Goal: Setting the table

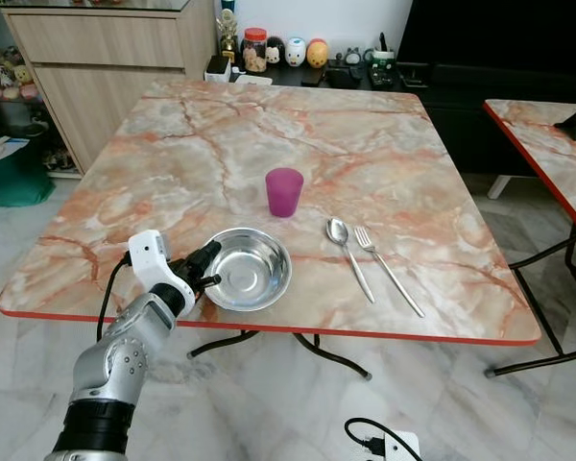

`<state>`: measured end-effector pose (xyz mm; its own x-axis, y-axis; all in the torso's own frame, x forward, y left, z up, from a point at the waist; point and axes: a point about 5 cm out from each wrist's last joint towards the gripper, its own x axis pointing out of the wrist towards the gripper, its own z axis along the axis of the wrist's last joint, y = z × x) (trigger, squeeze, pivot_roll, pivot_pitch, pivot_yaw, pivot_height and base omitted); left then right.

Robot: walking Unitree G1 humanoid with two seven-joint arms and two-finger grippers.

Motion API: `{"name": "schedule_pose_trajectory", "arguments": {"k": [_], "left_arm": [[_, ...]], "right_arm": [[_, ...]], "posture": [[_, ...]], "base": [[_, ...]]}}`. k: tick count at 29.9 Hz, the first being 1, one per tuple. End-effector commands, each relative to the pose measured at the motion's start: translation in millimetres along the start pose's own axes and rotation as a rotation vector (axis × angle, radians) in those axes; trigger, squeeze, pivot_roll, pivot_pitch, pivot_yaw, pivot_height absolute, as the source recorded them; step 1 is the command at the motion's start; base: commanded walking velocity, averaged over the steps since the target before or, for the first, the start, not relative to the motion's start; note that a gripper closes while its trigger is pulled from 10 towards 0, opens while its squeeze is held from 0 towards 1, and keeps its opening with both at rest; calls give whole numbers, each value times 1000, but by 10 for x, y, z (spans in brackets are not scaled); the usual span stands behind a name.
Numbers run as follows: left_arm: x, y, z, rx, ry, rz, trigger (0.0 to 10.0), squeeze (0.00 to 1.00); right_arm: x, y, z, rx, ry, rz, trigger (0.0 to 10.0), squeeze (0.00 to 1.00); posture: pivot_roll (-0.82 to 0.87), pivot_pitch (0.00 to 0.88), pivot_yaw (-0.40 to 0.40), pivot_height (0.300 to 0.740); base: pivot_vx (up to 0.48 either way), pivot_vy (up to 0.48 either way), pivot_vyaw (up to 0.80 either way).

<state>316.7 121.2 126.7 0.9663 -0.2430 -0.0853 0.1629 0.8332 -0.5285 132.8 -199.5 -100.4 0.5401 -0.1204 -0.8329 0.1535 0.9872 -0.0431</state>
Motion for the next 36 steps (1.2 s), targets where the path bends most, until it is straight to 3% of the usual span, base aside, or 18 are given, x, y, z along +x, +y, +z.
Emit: {"name": "schedule_pose_trajectory", "arguments": {"k": [1,8,11,16,36], "left_arm": [[-32,-17,46,-10,-33,-18,10000,0],[-69,-6,43,-34,-44,-12,10000,0],[-84,-14,117,-53,-93,-11,10000,0],[-113,17,203,21,-140,17,10000,0],[-89,-14,256,20,-177,28,10000,0]], "right_arm": [[-9,-36,-33,-1,12,-14,10000,0],[-13,-43,-44,0,13,-18,10000,0],[-14,-48,-46,4,12,-23,10000,0],[-15,-58,-43,14,8,-32,10000,0],[-13,-61,-31,22,3,-30,10000,0]], "posture": [[129,0,-73,731],[127,0,-73,731],[127,0,-73,731],[129,0,-78,731],[125,0,-79,731]], "base": [[0,0,0],[0,0,0],[0,0,0],[0,0,0],[0,-37,0]]}}
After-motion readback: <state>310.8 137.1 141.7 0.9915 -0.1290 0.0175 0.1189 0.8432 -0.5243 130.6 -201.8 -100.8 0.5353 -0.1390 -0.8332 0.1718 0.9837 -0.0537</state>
